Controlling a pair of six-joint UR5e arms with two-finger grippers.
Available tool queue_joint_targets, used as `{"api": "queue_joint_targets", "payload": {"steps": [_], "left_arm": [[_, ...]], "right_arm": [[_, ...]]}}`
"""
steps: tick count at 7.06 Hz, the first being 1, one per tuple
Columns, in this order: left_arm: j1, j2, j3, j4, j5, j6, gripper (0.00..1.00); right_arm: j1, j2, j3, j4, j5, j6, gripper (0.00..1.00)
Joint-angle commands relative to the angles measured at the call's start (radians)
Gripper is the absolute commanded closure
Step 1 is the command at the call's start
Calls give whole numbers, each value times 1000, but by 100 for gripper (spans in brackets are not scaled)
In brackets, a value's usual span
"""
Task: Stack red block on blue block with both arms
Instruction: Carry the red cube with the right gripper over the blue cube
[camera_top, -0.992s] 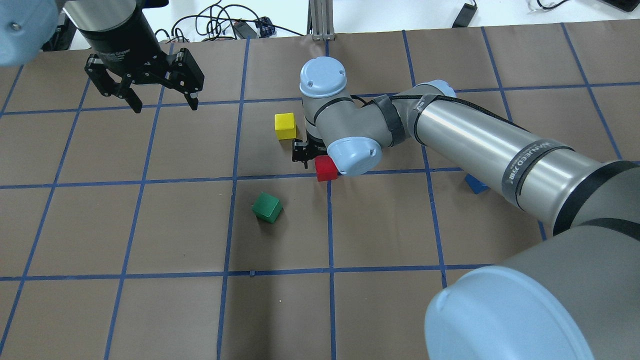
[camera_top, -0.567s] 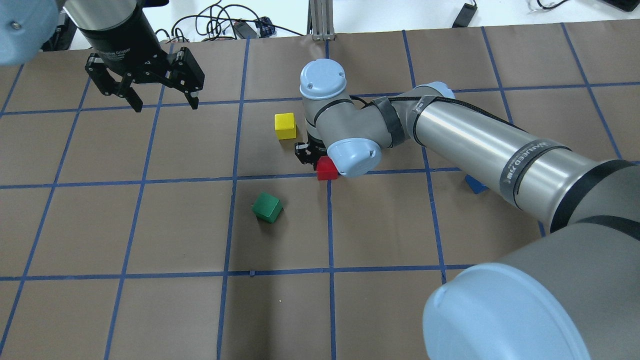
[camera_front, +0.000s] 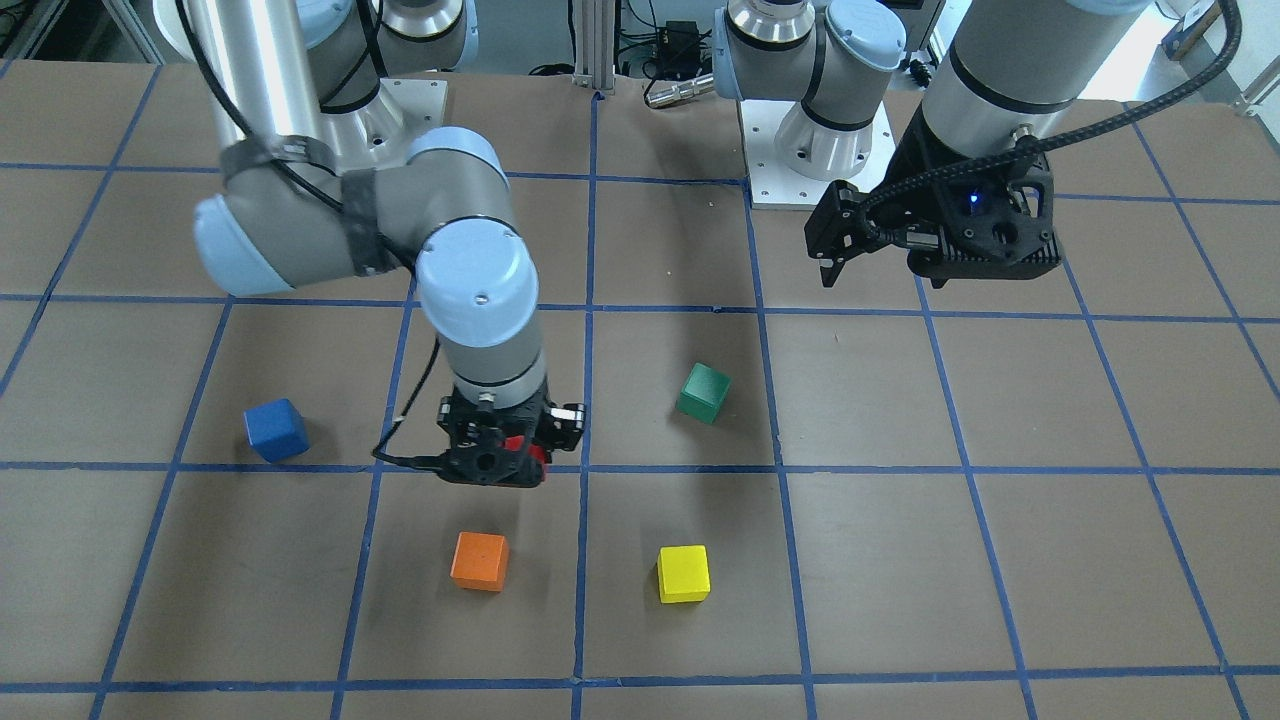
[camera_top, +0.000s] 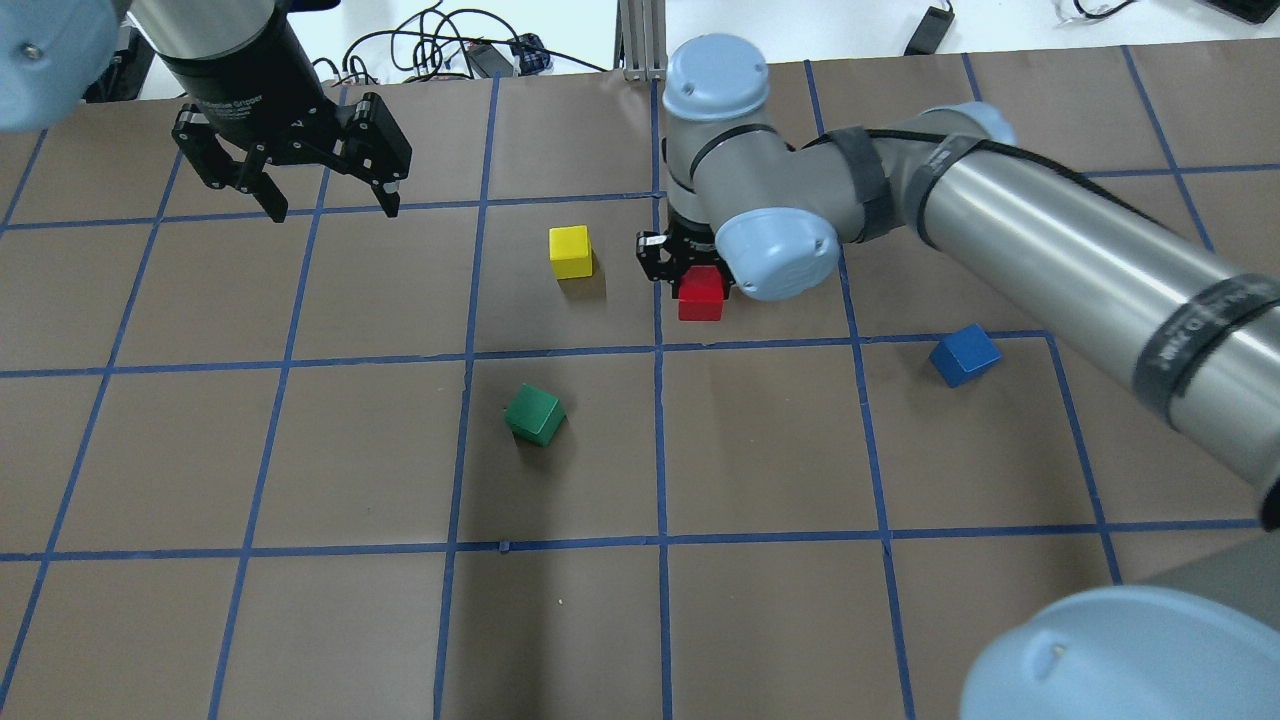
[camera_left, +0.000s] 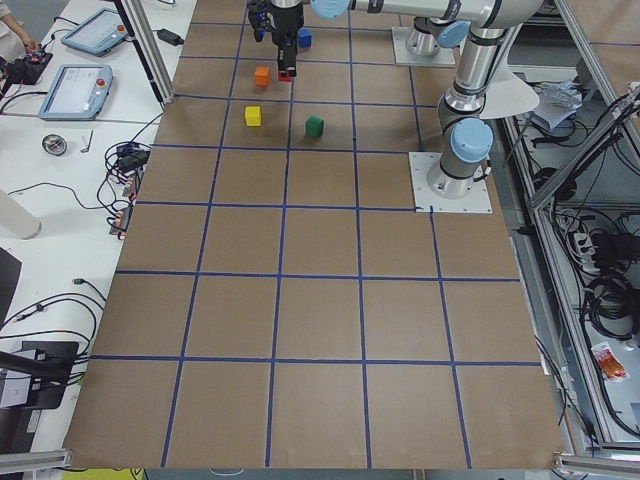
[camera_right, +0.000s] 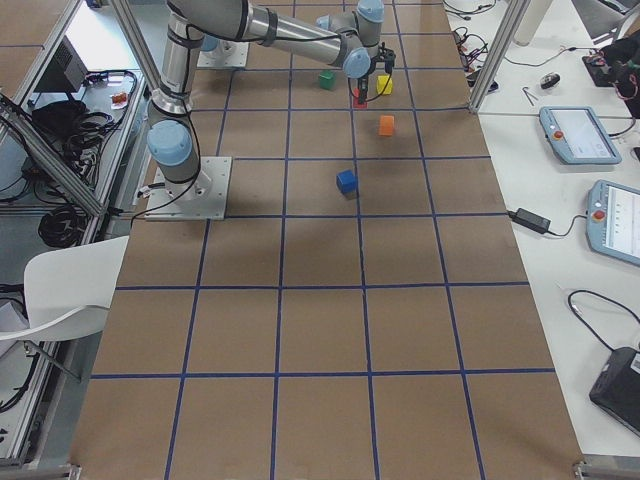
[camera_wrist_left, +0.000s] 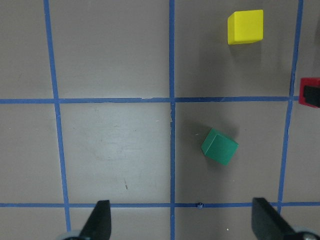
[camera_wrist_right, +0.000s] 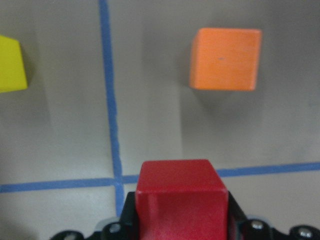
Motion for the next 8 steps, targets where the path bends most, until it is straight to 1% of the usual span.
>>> {"api": "queue_joint_targets", "payload": {"steps": [1, 3, 4, 5, 8], "left_arm": [[-1, 3, -6, 0, 0, 1, 0], [-1, 9, -15, 3, 0, 1, 0], [-1, 9, -15, 6, 1, 2, 0], [-1, 8, -15, 6, 0, -2, 0], [-4, 9, -15, 6, -8, -9, 0]], "right_arm": [[-147, -120, 13, 160, -8, -170, 100], [-232, -145, 18, 210, -13, -354, 100], [-261, -147, 27, 220, -39, -459, 100], [-295, -152, 50, 219, -58, -534, 100], [-431, -173, 145, 199, -47, -754, 100]]}}
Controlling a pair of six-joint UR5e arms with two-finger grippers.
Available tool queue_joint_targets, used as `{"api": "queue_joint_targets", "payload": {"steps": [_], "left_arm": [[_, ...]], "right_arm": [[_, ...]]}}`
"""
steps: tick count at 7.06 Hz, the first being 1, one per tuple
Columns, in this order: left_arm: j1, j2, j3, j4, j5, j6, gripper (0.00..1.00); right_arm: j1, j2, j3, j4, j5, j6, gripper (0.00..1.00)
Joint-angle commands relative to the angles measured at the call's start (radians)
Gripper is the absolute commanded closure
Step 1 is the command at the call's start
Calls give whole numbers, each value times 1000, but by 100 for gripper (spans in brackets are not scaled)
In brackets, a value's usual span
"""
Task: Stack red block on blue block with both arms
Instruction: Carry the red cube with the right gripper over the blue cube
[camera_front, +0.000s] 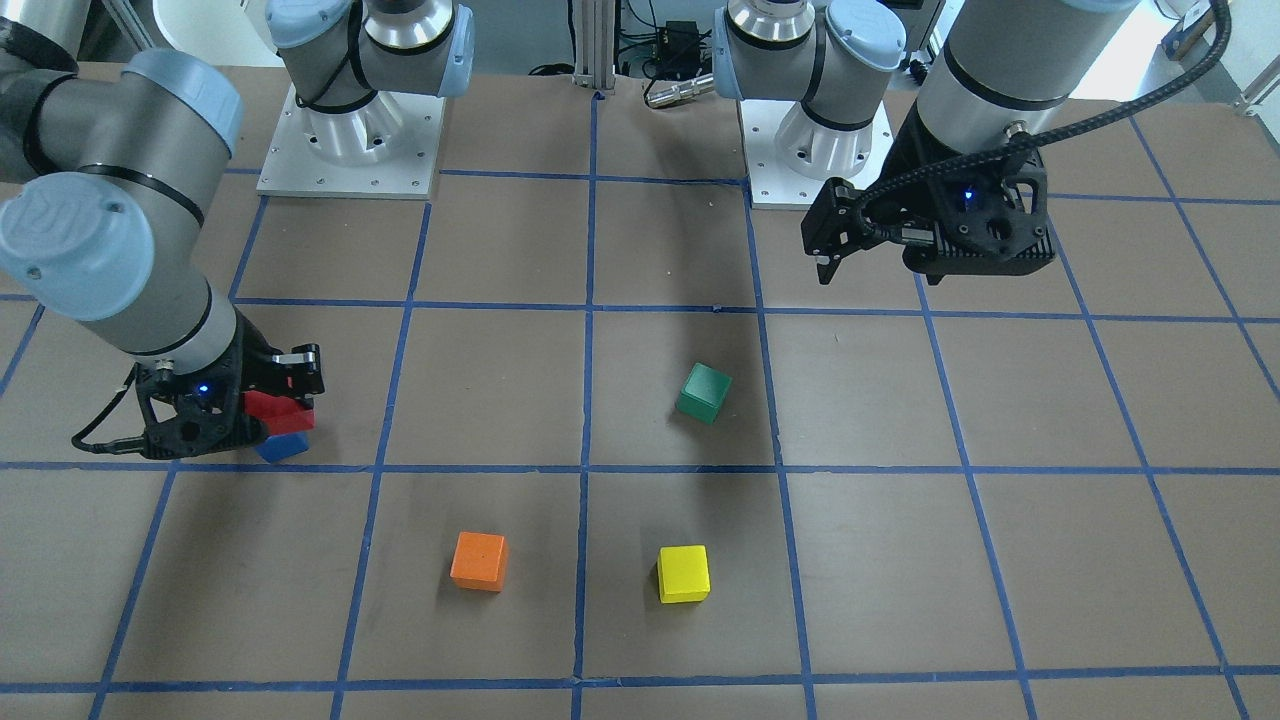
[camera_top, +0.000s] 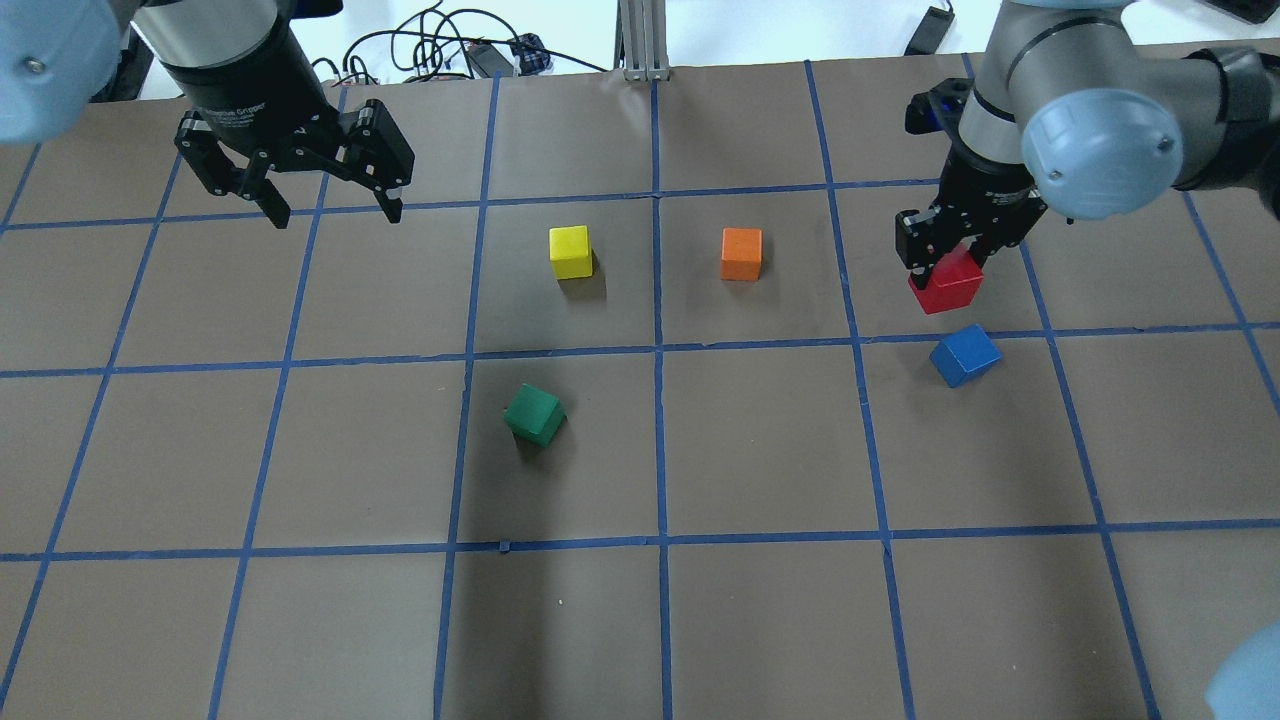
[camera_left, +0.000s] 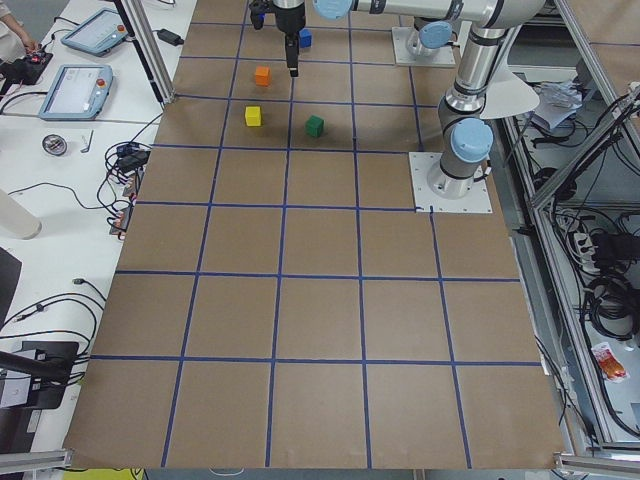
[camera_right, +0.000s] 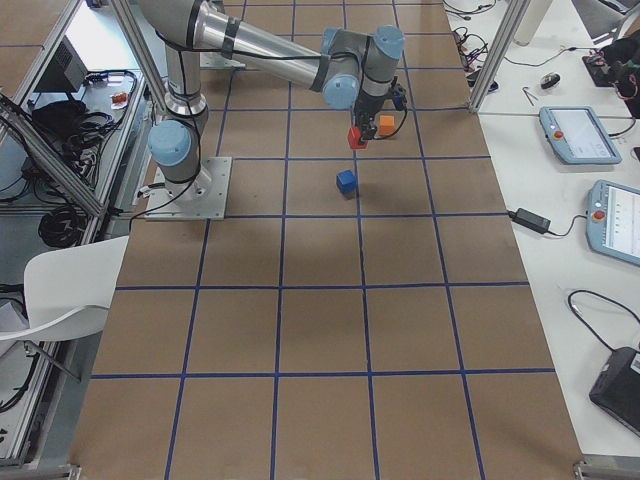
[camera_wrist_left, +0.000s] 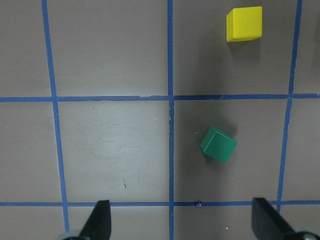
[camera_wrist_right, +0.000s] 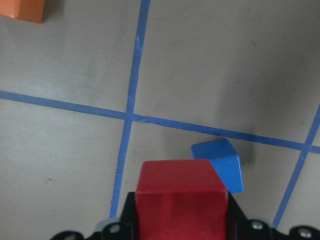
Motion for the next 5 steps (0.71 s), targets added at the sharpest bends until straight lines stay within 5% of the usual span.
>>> {"api": "queue_joint_targets", "payload": {"steps": [1, 5], "left_arm": [[0, 5, 3, 5, 4, 7, 0], [0, 3, 1, 5, -6, 1, 0]], "right_arm": [[-55, -6, 66, -55, 14, -79, 100], [-62, -6, 175, -238, 1, -86, 100]]}}
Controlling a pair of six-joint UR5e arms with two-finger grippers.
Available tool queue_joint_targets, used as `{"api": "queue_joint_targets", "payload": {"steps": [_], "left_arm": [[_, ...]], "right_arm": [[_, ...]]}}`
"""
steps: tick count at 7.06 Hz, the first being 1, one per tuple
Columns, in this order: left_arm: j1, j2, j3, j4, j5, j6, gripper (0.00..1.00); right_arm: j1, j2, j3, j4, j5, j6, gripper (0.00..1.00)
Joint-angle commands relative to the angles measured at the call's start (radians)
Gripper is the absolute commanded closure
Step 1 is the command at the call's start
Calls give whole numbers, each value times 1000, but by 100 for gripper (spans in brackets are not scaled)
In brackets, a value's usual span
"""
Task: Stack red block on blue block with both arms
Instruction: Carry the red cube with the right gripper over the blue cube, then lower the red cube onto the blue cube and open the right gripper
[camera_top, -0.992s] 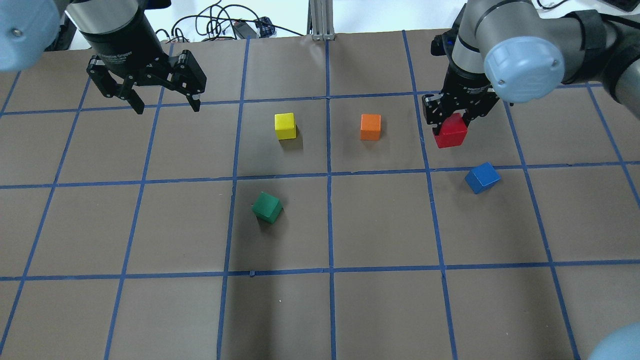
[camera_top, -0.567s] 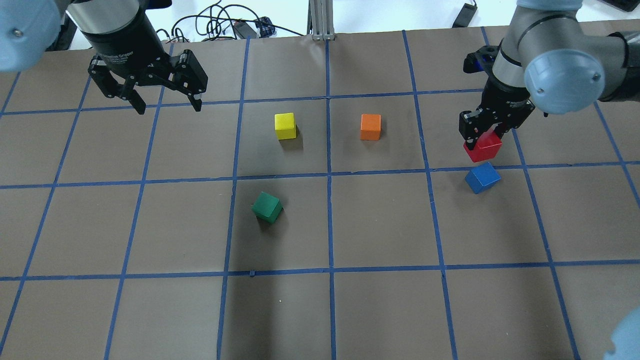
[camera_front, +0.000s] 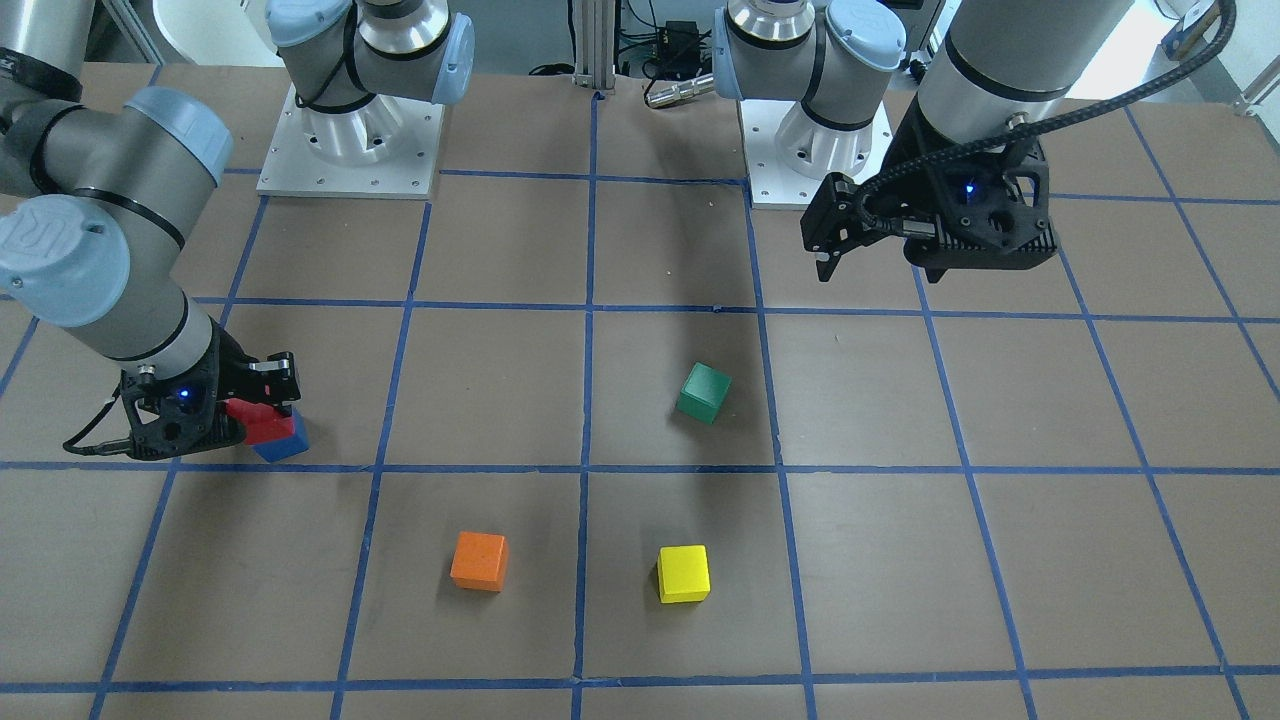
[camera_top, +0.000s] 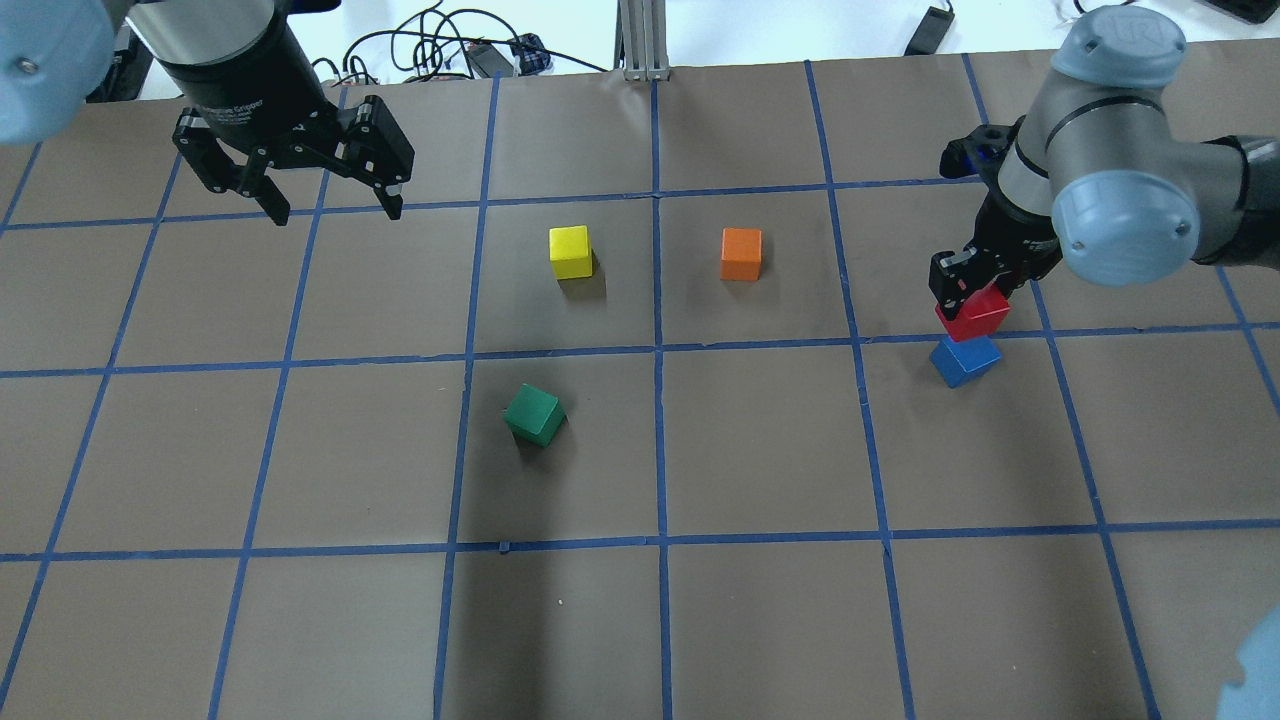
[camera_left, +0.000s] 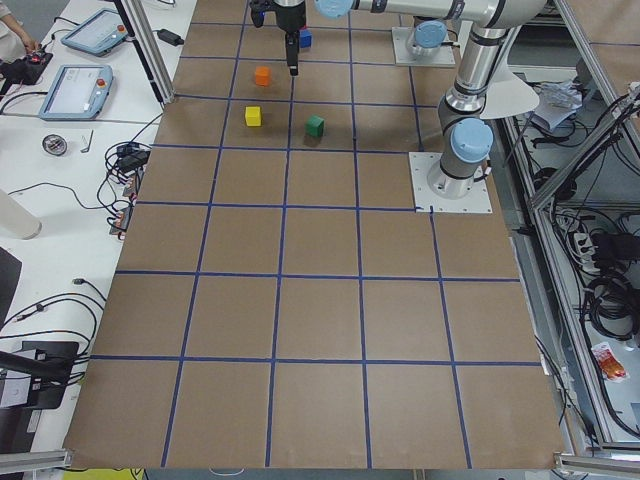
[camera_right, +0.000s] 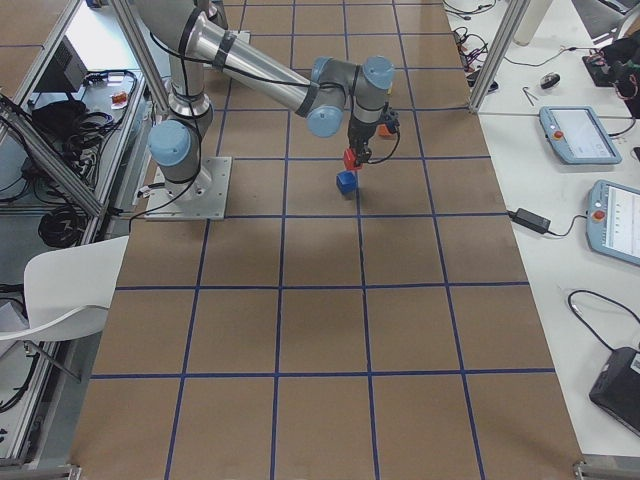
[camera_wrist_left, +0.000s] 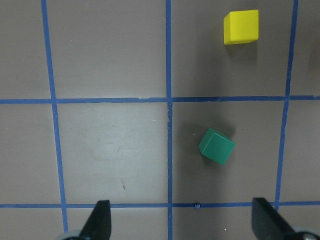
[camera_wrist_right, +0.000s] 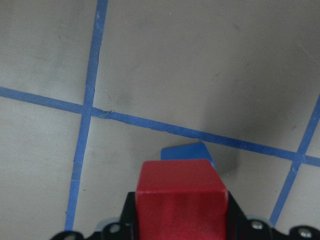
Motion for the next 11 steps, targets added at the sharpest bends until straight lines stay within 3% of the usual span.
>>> {"api": "queue_joint_targets", "payload": {"steps": [1, 3, 11], "left_arm": [[0, -3, 0, 0, -2, -3, 0], [-1, 3, -7, 6, 4, 6, 0], [-1, 0, -4, 8, -4, 1, 0]], "right_arm": [[-3, 1, 45, -76, -5, -1, 100], [-3, 0, 65, -120, -8, 0, 100], [-35, 0, 74, -92, -12, 3, 98]]}}
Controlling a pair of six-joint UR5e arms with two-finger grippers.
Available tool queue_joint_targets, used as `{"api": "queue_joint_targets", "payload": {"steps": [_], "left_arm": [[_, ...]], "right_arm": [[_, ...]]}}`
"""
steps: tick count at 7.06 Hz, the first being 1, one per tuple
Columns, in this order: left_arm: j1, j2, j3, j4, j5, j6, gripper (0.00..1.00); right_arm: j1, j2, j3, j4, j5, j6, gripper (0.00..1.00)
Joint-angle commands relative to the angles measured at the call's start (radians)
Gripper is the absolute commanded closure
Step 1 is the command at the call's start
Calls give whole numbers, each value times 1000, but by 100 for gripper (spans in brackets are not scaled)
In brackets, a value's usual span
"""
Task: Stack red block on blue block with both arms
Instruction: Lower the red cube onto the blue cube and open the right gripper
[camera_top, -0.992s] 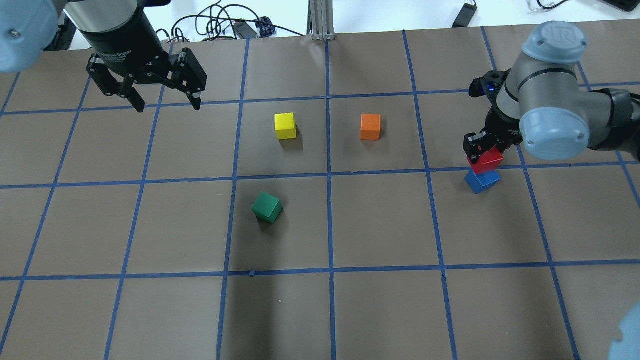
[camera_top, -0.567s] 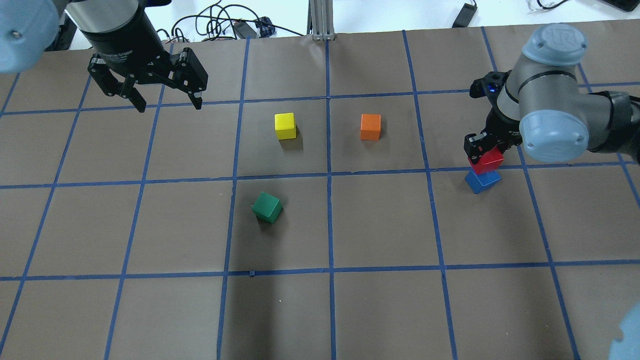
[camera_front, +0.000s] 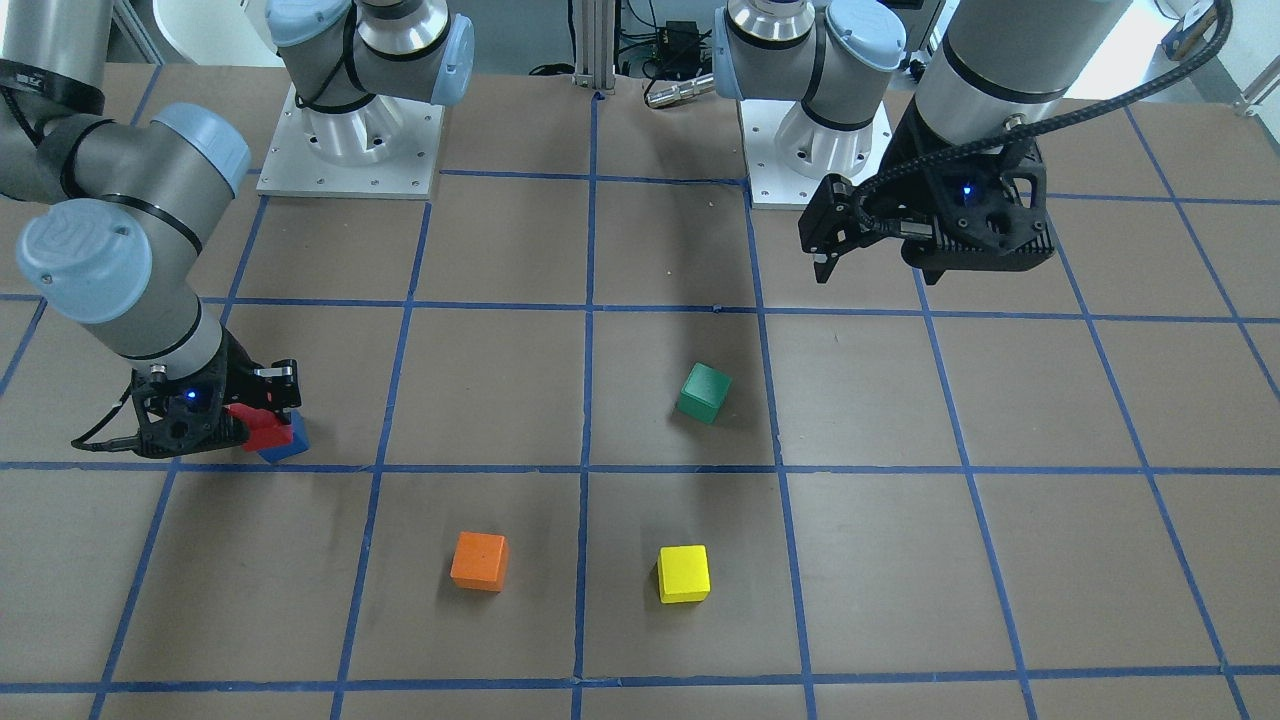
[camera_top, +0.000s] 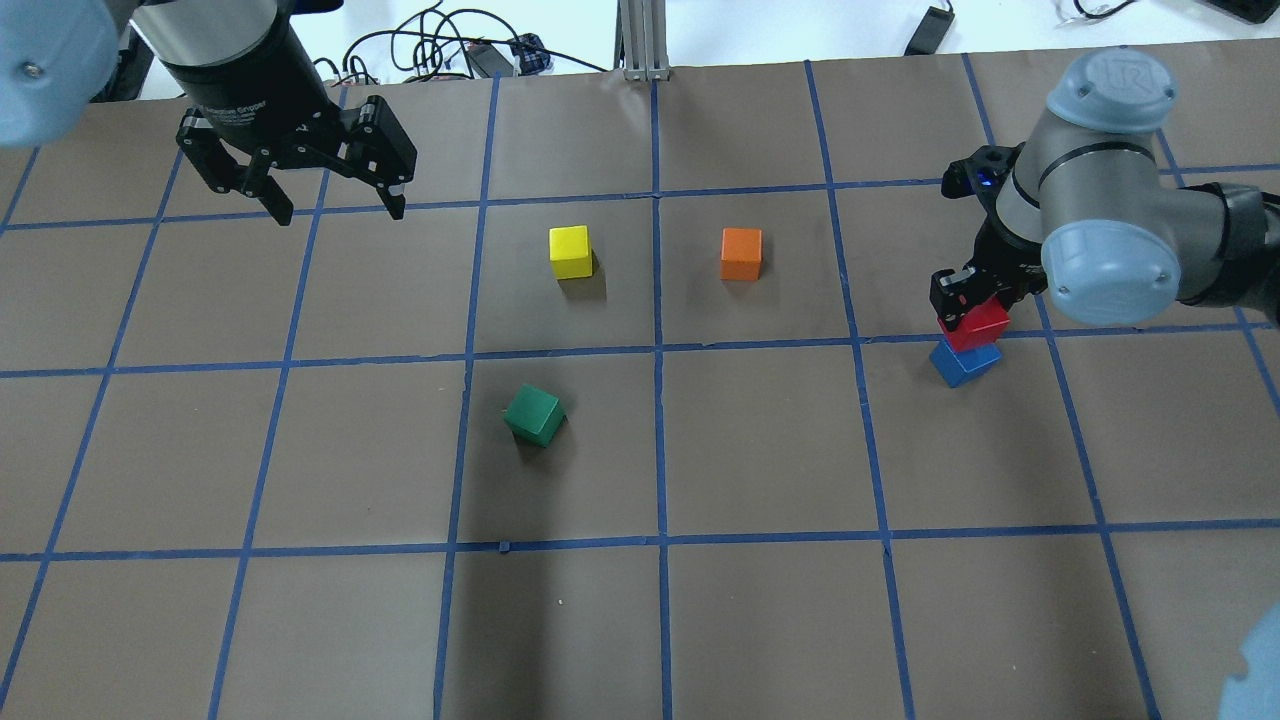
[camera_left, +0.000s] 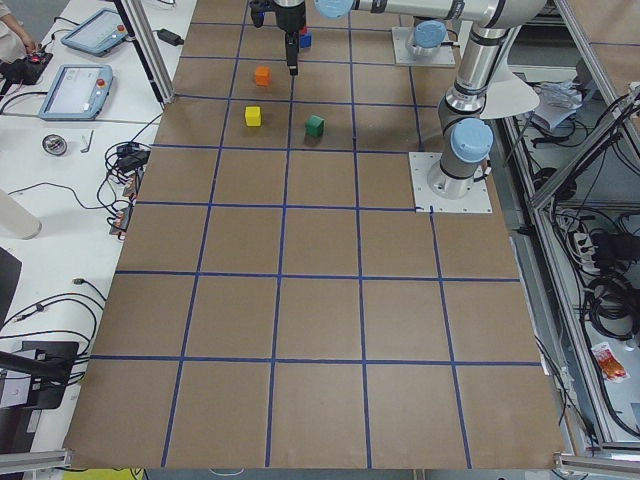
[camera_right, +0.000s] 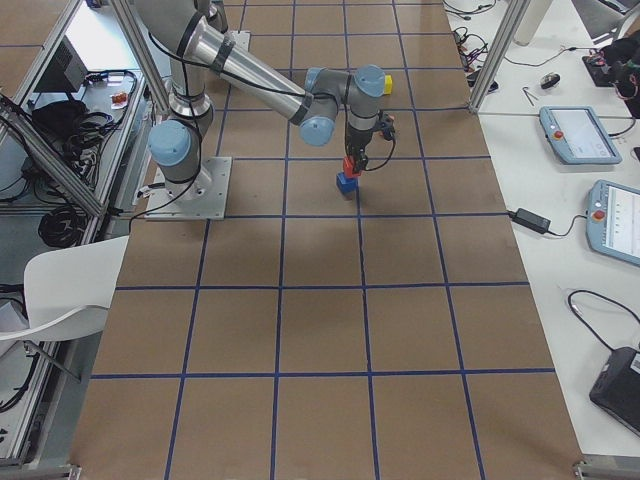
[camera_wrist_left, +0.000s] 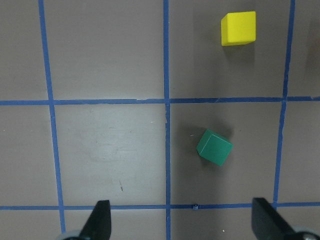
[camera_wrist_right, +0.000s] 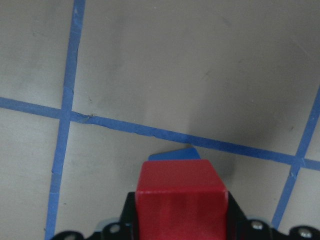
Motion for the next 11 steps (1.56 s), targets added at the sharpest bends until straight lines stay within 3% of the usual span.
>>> {"api": "queue_joint_targets", "payload": {"steps": [1, 7, 9, 11], "left_arm": [[0, 1, 0, 0, -1, 0, 0], [0, -1, 0, 0, 0, 1, 0], [0, -1, 0, 0, 0, 0, 0], [0, 1, -1, 0, 0, 1, 0]], "right_arm": [[-40, -1, 18, 10, -1, -1, 98], [-36, -8, 15, 7, 21, -7, 98], [-34, -8, 17, 10, 19, -7, 83], [-33, -5, 18, 10, 21, -7, 34]]}}
